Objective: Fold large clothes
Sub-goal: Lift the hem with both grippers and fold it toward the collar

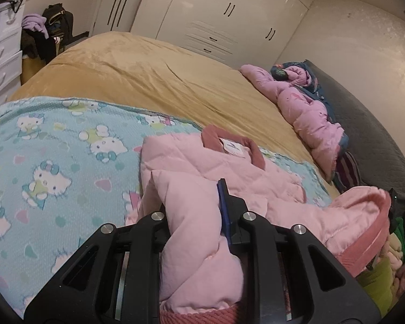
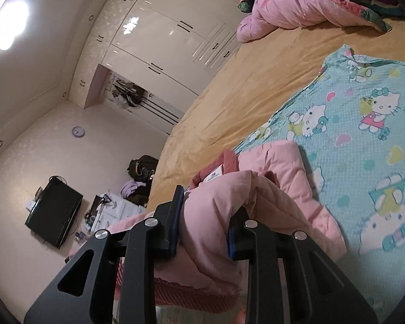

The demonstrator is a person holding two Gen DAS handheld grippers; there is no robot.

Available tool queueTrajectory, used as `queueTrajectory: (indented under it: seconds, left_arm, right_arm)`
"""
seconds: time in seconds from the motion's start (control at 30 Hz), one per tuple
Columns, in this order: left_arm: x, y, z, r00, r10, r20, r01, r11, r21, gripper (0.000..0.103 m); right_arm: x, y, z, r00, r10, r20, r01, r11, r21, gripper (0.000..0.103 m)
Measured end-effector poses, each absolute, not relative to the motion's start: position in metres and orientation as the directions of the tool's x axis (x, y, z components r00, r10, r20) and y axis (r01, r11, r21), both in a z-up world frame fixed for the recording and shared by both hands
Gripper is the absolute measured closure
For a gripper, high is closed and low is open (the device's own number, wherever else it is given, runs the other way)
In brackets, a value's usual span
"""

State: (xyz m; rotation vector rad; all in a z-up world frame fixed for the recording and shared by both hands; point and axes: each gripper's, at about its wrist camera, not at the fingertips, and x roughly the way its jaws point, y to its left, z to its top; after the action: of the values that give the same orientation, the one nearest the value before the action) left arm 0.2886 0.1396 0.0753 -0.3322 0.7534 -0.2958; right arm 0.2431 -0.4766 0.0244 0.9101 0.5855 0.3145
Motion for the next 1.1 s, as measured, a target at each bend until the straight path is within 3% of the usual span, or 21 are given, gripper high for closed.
queueTrajectory:
  seconds: [0.37,1.1]
  left_arm:
    - [0.346,0.13,0.045,0.685,-0.316,-0.657,0.104,0.934,-0.341,0.089]
    - [0.384,0.117,0.017,0.689,-0.25,-0.681,0.092,0.961,-0.26,0.089]
  right_arm:
    - [0.3,-0.479,-0.011,0.791,0.462,-0.401,0.052,0.603,0.796,0.078]
    - [0.342,-0.477,-0.042,0.765,0.435,-0.475,0.111,0.637,0.763,0.078]
